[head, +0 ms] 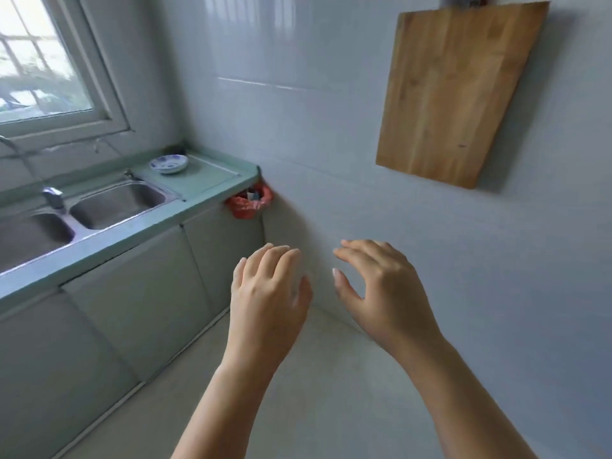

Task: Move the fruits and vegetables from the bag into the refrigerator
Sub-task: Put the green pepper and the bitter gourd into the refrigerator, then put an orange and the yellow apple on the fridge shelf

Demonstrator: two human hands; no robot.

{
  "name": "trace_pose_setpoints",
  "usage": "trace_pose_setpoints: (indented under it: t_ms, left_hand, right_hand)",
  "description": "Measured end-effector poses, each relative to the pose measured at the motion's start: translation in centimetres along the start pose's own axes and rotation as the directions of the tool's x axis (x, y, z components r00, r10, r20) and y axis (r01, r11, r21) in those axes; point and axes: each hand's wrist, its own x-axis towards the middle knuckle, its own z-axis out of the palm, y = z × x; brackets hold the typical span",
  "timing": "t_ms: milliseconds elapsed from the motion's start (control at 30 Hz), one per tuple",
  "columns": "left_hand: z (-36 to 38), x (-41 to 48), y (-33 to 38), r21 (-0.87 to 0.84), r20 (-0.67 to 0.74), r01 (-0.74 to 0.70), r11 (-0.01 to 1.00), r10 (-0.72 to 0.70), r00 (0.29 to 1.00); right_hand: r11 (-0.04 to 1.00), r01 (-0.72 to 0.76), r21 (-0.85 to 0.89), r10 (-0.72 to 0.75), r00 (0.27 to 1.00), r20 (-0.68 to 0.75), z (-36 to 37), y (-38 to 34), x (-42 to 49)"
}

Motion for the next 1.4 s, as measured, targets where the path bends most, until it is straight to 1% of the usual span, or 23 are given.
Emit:
trace_pose_setpoints:
  t_ms: [67,167,367,600,733,867,1000,1067,1233,1400]
  left_hand:
    - [-2.2,-0.5,-4.2,0.047,-0.033,0.091,0.995,-0.089,0.995]
    - [-5.3,-1.2,-10.2,0.122,-0.073,0.178,0.977,-0.17,0.983]
    - [-11.2,-3.3,-20.6,0.253,-0.18,0.315,0.915,-0.276,0.944]
    - [-15.5,-6.7,-29.0,0.348,-0.285,0.468,0.812,-0.384,0.878]
    - [-16.6,-6.7,-33.7,0.384,-0.336,0.544,0.746,-0.437,0.835]
    - [-17.6,-4.6,-38.7,0.425,-0.392,0.58,0.695,-0.437,0.81]
    - [-19.4,-2.2,-43.7,0.475,-0.418,0.609,0.635,-0.446,0.791]
    - [-20.4,-1.8,-45.9,0.484,-0.44,0.641,0.596,-0.467,0.767]
    - [-23.0,-2.9,-51.1,0.466,-0.485,0.739,0.487,-0.557,0.674]
    - [-26.3,-5.6,-56.2,0.451,-0.535,0.795,0.405,-0.59,0.605]
  right_hand:
    - [0.997,0.054,0.054,-0.055,0.998,0.019,3.1,-3.4,1.8]
    - [0.984,0.123,0.125,-0.128,0.991,0.028,7.7,-8.6,4.2]
    - [0.932,0.216,0.29,-0.245,0.967,0.067,15.9,-18.5,6.8]
    - [0.85,0.285,0.443,-0.384,0.911,0.15,23.3,-27.1,8.5]
    - [0.793,0.302,0.529,-0.444,0.882,0.161,28.1,-30.8,10.8]
    - [0.746,0.325,0.581,-0.487,0.862,0.142,33.1,-34.3,14.6]
    - [0.679,0.353,0.644,-0.554,0.822,0.133,37.7,-38.2,18.8]
    - [0.634,0.373,0.677,-0.59,0.799,0.112,39.6,-40.4,20.4]
    - [0.53,0.412,0.741,-0.674,0.735,0.073,44.1,-46.5,22.0]
    - [0.477,0.43,0.767,-0.733,0.676,0.076,48.4,-53.1,21.7]
